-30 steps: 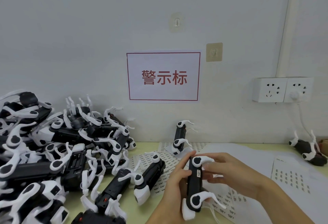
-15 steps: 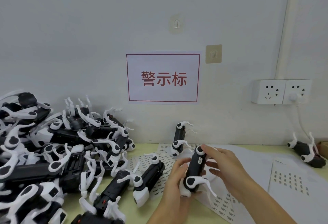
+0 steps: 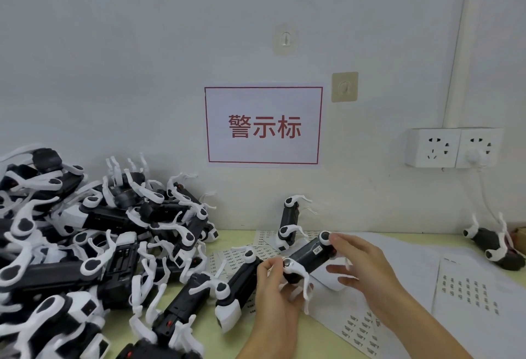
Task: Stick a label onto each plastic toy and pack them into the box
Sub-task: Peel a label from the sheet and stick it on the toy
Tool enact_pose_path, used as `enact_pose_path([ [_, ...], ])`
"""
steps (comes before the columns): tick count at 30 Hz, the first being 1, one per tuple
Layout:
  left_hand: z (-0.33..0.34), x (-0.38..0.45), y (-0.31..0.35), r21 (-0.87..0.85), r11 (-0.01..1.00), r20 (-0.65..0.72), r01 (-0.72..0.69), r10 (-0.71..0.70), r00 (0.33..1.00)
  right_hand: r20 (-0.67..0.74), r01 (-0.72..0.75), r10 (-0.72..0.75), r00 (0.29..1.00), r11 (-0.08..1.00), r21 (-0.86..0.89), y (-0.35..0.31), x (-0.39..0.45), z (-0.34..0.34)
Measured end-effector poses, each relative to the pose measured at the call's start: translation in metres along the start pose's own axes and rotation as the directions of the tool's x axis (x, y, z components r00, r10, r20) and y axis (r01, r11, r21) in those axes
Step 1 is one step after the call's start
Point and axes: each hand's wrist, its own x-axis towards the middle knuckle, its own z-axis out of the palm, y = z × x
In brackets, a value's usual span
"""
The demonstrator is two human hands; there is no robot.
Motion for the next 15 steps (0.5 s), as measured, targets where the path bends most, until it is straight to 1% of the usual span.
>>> enact_pose_path([
  [3, 0.001, 0.001, 0.000, -0.014, 1.000, -0.027, -0.014, 0.014, 1.000, 0.089, -0.037, 0.044, 0.995, 0.996, -0.079, -0.003, 0.000, -0.014],
  [7, 0.003, 0.001, 0.001, 0.004, 1.000, -0.050, -0.012, 0.012, 0.999, 0.197, -0.087, 0.097, 0.976, 0.994, -0.059, -0.004, 0.002, -0.027],
  [12, 0.003, -0.002, 0.003, 0.013, 1.000, -0.034, -0.016, 0.017, 0.999, 0.258, -0.101, 0.120, 0.959, 0.991, -0.088, -0.004, 0.003, -0.033],
  [15, 0.004, -0.003, 0.003, 0.010, 0.999, -0.022, -0.035, 0.036, 0.999, 0.273, -0.101, 0.104, 0.956, 0.995, -0.027, 0.000, 0.005, -0.033],
])
